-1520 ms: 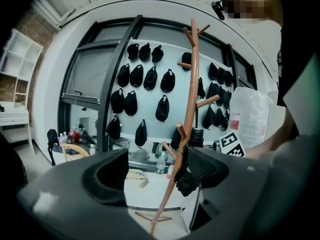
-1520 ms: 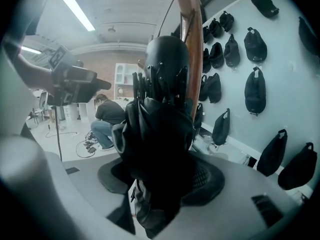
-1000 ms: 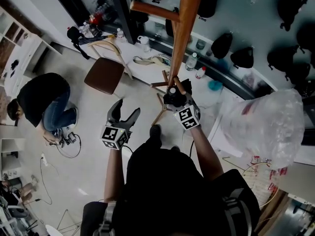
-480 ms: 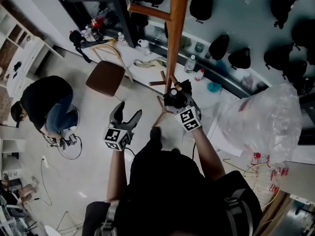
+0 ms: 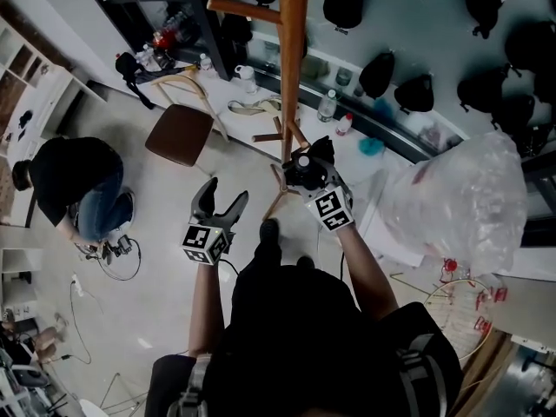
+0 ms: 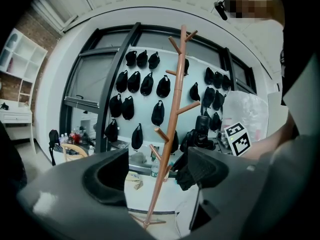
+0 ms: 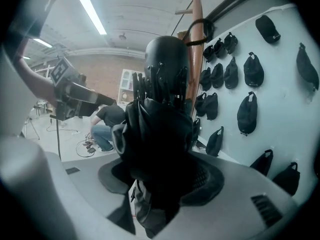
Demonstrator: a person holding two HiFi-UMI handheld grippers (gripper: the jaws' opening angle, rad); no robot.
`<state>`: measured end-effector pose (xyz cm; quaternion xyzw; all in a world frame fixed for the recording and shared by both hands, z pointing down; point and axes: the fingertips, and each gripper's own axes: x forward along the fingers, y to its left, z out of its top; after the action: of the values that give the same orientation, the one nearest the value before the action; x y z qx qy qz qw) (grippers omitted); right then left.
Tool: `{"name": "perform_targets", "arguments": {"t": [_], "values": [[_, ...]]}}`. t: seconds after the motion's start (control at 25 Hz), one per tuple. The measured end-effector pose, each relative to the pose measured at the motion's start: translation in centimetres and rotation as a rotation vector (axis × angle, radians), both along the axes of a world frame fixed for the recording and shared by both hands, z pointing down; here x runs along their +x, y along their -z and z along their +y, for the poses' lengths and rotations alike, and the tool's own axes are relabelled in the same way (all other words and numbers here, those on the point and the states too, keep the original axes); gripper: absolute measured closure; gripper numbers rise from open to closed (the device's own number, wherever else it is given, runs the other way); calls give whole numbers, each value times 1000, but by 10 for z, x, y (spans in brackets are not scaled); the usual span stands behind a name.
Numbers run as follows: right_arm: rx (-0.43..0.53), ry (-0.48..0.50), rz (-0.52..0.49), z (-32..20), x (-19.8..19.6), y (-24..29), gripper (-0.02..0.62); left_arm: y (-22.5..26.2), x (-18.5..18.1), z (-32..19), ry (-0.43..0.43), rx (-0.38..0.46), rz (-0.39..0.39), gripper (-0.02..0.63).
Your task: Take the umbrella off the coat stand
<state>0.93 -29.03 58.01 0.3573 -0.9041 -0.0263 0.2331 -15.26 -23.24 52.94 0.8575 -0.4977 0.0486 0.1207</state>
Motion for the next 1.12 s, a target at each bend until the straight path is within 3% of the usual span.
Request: {"name": "perform_targets", "arguments": {"t": [1.12], "values": [[6, 50, 7, 82, 60, -2, 356, -8, 80, 62, -21, -3, 6, 236]]}}
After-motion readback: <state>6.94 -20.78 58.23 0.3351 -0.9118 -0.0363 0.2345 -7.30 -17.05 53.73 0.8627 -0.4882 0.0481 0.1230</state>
